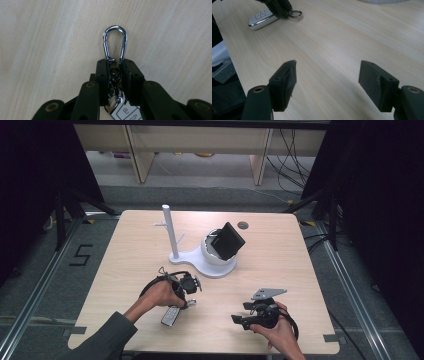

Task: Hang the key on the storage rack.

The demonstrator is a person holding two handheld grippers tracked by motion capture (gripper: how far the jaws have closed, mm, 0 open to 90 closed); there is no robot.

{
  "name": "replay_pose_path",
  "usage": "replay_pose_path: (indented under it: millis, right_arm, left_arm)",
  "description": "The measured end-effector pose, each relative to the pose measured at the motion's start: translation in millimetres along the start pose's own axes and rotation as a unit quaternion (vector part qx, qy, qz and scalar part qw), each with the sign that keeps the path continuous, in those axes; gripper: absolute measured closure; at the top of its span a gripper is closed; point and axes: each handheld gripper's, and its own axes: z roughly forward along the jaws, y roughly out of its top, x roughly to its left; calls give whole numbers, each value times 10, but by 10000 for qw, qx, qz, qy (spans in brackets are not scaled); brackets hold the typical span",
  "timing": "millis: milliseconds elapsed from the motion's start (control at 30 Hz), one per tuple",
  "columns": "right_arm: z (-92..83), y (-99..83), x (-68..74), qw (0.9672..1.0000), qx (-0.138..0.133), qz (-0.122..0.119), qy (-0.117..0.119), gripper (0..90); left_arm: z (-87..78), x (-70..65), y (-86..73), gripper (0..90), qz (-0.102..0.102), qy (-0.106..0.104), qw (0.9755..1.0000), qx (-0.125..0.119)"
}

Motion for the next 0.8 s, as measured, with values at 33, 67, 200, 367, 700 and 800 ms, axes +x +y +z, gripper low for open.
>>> replay_pose_path:
  millis: [33,67,200,367,700,800]
  right_arm:
    - [-5,1,-1,10000,12,-6,32,316]
    - [-6,2,-1,10000,12,-12,30,316]
    - [-8,0,-7,10000,22,9,30,316]
    - [-6,-2,-19,10000,26,-25,-10,316]
    - [-4,-7,-5,9999,63,142,-15,315]
    - [-2,-10,-8,9999,68,132,-9,315]
  left_arm:
    - [-22,6,-5,754,10,5,10000,-31]
    - [-52,14,-15,754,4,-18,10000,-91]
    - [-230,70,-70,754,-165,44,9994,-314]
    - [-460,137,-145,754,-276,143,9985,-444]
    - [-1042,303,-310,754,-587,563,9927,-893]
    - [-1272,381,-370,754,-652,657,9920,-859]
